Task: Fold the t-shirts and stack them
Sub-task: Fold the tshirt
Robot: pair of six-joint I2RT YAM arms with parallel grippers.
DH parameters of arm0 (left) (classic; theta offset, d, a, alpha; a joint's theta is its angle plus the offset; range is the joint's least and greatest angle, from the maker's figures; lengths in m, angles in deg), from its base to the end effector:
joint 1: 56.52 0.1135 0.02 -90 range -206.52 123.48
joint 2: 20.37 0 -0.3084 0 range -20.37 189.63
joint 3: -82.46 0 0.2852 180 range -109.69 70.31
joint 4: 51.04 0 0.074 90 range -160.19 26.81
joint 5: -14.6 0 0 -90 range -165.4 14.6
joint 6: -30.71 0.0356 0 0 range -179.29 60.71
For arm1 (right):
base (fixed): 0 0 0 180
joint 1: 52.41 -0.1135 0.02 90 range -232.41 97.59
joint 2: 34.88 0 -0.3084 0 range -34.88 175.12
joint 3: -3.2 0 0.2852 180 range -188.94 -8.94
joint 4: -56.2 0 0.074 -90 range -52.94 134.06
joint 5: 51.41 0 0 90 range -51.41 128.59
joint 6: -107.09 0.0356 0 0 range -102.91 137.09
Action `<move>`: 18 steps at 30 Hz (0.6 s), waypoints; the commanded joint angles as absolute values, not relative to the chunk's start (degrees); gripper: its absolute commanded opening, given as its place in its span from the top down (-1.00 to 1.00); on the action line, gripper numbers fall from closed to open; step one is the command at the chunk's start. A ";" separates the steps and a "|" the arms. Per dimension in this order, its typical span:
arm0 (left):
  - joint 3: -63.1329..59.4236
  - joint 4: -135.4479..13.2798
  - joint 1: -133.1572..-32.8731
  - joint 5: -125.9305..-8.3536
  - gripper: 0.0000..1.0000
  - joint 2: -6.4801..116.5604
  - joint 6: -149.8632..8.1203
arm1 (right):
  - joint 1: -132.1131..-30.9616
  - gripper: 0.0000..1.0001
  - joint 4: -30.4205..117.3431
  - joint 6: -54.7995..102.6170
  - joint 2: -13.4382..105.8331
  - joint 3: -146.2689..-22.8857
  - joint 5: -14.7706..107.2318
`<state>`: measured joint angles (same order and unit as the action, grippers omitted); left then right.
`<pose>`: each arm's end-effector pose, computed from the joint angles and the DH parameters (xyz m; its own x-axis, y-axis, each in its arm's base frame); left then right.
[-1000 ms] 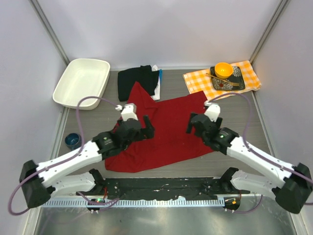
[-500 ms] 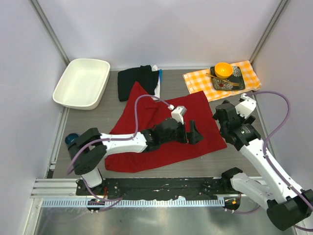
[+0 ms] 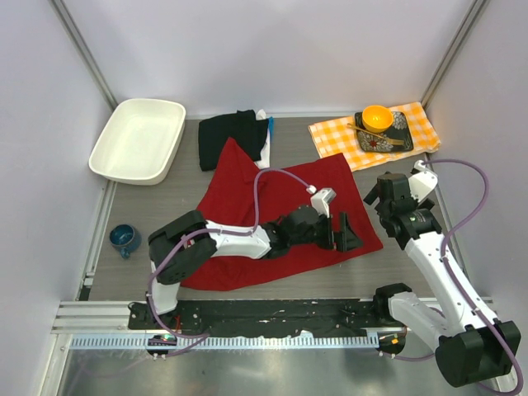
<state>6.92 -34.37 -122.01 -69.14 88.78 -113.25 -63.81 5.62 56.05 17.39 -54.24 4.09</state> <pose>0.1887 -0.4232 0.2151 -0.8375 -0.1007 -0.5371 0.4599 0.4012 -0.7922 0.1881 0.0174 0.3095 -0.4002 0.4479 -0.7995 0.6154 0.7778 0.1278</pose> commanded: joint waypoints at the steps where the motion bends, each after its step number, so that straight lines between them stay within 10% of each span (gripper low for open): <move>1: 4.31 -30.93 -122.96 -68.02 -1.00 91.25 -113.96 | -62.96 -0.99 8.11 55.06 16.80 -55.00 5.45; 18: -1.57 -34.71 -124.45 -67.49 -1.00 101.27 -112.82 | -62.34 -0.99 5.91 54.10 14.51 -57.19 6.16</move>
